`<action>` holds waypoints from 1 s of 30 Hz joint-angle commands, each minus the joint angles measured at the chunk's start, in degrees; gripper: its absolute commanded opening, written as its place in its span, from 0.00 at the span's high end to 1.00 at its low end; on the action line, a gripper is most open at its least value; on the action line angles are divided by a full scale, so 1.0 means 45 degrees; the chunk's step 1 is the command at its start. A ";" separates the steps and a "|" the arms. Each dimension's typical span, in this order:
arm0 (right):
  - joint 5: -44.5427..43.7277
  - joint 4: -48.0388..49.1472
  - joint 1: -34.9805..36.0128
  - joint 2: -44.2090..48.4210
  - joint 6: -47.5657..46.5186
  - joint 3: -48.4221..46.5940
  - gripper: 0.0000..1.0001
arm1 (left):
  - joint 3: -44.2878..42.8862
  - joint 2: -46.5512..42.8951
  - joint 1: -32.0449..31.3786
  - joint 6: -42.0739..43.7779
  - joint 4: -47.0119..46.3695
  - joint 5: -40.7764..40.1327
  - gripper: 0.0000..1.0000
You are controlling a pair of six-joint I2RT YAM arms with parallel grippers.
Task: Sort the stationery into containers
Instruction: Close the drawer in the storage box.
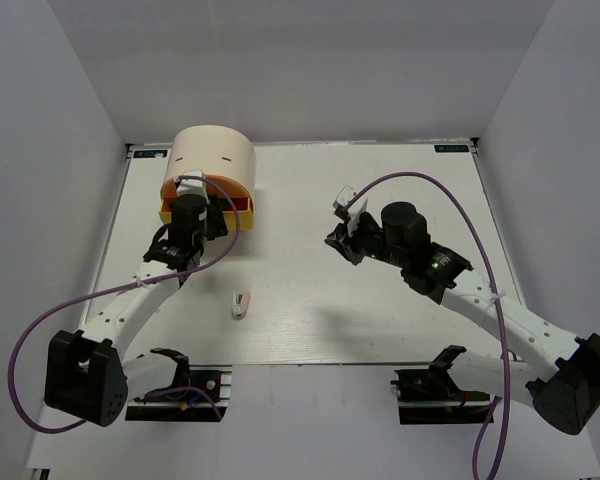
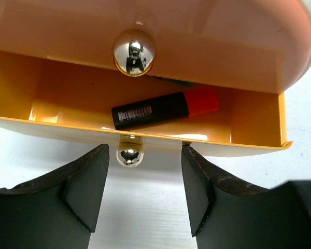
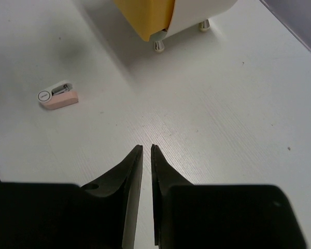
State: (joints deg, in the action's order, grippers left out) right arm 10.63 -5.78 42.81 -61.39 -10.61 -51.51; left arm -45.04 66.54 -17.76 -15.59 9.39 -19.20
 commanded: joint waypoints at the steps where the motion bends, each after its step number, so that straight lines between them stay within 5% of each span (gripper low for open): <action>1: 0.0157 0.0581 -0.0040 0.0223 0.0190 0.0078 0.82 | 0.0223 -0.0178 0.0040 -0.0031 -0.1051 -0.0342 0.32; 30: 0.0254 0.0562 -0.0020 0.0067 0.0151 0.0176 0.81 | 0.1082 0.0623 0.0157 -0.0029 -0.3726 -0.1339 0.35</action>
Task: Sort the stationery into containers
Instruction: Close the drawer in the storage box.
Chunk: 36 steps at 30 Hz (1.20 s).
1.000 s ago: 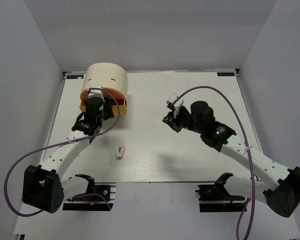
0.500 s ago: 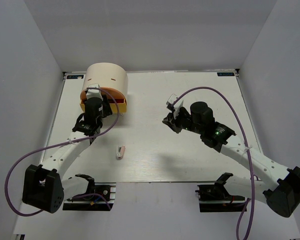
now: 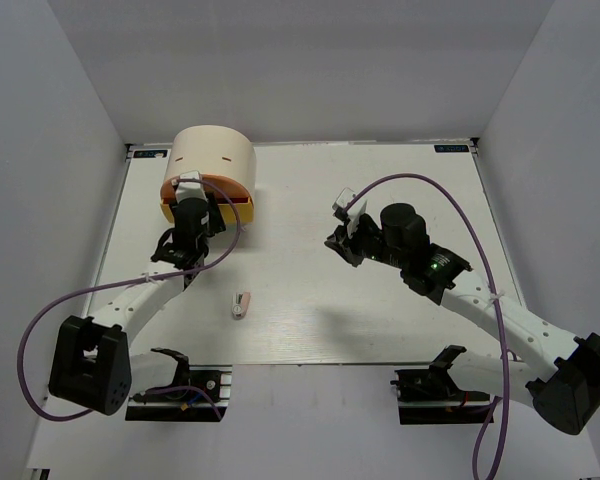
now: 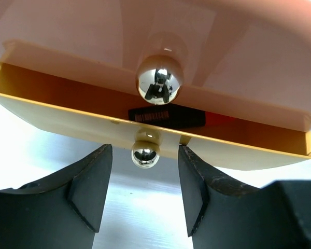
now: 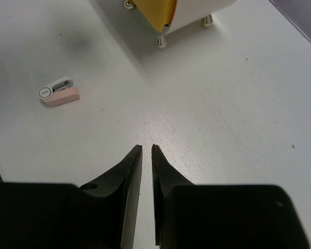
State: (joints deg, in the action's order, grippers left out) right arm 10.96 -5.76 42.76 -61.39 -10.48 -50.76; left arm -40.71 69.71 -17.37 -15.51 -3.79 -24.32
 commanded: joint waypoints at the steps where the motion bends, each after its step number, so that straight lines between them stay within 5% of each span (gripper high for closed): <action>1: 0.0181 0.0596 -0.0030 0.0106 0.0122 -0.0008 0.81 | 0.0275 -0.0082 0.0070 -0.0050 -0.0914 -0.0202 0.37; 36: 0.0279 0.0557 0.0028 -0.0343 -0.0054 0.0011 0.79 | 0.0999 0.0661 0.0070 -0.0167 -0.3825 -0.0202 0.38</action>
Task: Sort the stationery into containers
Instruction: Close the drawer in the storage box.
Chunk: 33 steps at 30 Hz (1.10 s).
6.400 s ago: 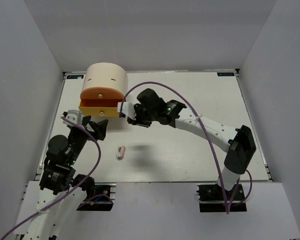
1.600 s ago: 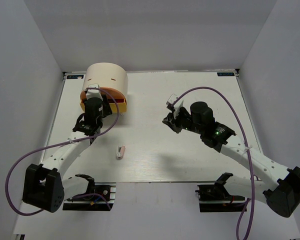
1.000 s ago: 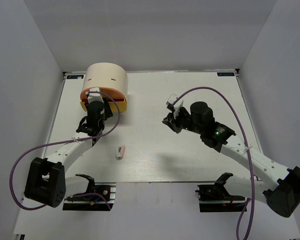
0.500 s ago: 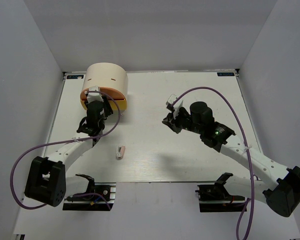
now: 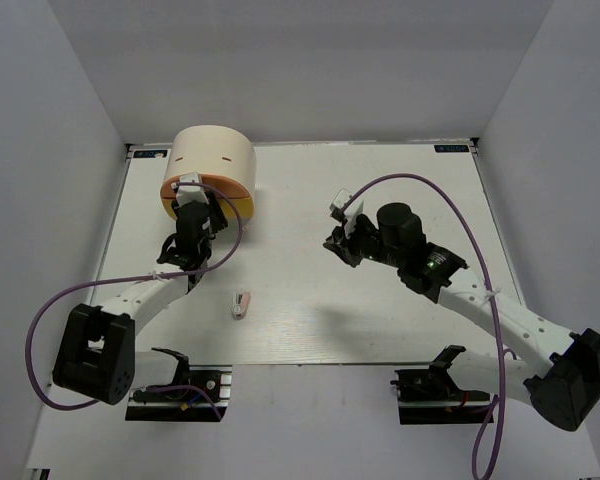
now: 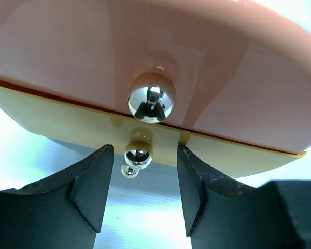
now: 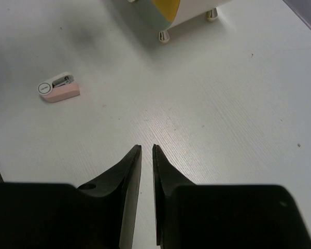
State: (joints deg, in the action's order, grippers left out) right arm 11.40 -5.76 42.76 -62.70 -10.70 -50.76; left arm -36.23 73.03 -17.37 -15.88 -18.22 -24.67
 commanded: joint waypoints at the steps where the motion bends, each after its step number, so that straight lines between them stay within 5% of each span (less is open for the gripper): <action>1: 0.0182 0.0538 -0.0030 -0.0032 -0.0005 0.0011 0.79 | 0.0004 -0.0078 0.0070 0.0031 -0.0620 -0.0124 0.38; 23: 0.0162 0.0518 0.0047 -0.0306 -0.0103 -0.0008 0.79 | -0.0152 0.0274 0.0070 0.0267 -0.1010 -0.0124 0.38; 33: 0.0221 0.0479 0.0009 -0.0345 -0.0083 -0.0028 0.79 | 0.2307 -0.2166 0.0070 -0.1548 -0.1733 0.0949 0.35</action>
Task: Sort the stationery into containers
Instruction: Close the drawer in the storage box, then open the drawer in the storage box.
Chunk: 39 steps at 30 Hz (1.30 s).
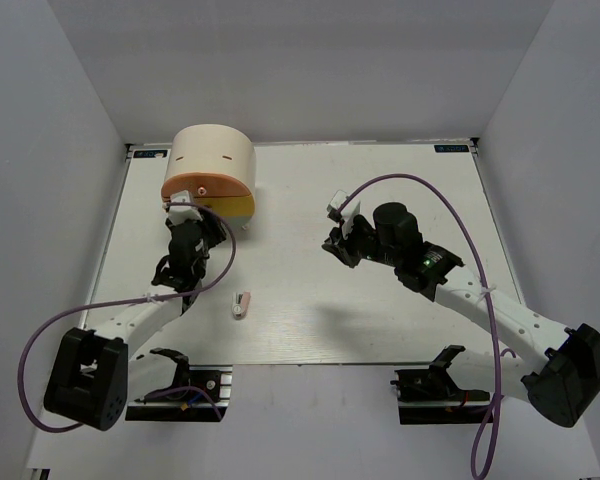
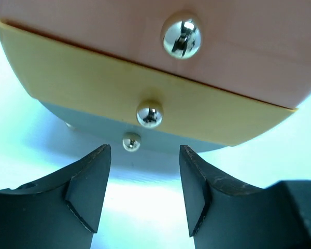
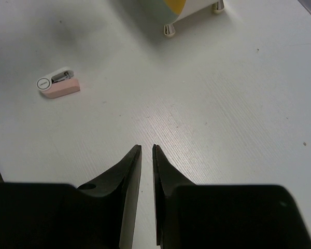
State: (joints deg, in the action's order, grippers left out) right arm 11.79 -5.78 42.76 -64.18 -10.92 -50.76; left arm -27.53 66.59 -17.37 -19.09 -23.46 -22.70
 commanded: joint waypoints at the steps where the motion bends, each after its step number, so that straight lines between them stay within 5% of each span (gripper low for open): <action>1: 0.0172 0.0484 0.0009 0.0024 -0.0035 -0.0009 0.79 | 0.0511 -0.0735 0.0070 -0.0971 -0.0567 0.0513 0.34; 9: 0.0153 0.0445 -0.0011 0.0103 -0.0074 0.0030 0.79 | 0.1214 -0.0345 0.0381 -0.3096 -0.0255 0.1546 0.31; 26: 0.0231 0.0426 -0.0011 0.0161 -0.0133 0.0070 0.78 | 0.2875 0.2544 0.2978 -0.7160 -0.4705 0.6332 0.32; 39: 0.0290 0.0425 0.0028 0.0044 -0.0152 0.0031 0.78 | 0.2465 0.4285 0.4170 -0.7906 -0.7089 0.7251 0.38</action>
State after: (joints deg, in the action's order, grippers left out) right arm 12.21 -5.80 42.76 -64.18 -11.14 -50.76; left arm -14.74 86.13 0.30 -54.02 -51.00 8.45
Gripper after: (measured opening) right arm 0.219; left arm 0.623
